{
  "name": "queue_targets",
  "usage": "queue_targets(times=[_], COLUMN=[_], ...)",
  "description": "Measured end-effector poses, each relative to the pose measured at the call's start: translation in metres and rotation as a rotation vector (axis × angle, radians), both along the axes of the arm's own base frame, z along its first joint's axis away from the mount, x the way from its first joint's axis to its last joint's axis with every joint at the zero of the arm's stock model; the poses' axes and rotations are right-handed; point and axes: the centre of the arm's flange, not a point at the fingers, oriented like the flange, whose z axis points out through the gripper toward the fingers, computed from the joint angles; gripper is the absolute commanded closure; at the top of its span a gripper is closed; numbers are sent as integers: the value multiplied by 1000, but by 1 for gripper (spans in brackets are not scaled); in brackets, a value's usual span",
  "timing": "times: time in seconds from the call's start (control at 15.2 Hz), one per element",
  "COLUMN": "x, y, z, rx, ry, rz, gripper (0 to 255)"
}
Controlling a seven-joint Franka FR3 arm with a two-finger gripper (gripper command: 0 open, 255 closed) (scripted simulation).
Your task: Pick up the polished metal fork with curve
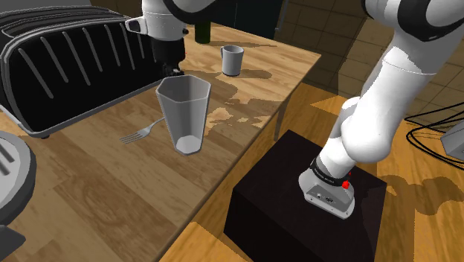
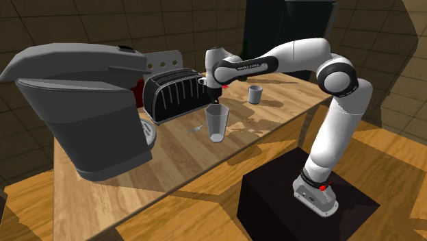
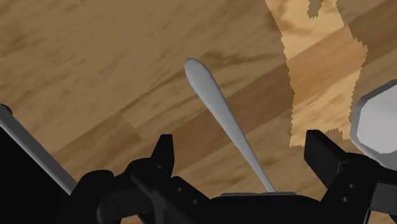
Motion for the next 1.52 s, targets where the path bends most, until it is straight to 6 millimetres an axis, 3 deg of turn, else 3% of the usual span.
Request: queue_targets(times=[0.53,1.06,1.12,1.52], x=[-12,-18,-18,-17], y=[97,103,104,104], z=[-5,-43,-45,-44], rx=[34,38,38,40], ry=[-31,-34,-34,-40], rz=[260,284,284,283], gripper=[0,0,255,255])
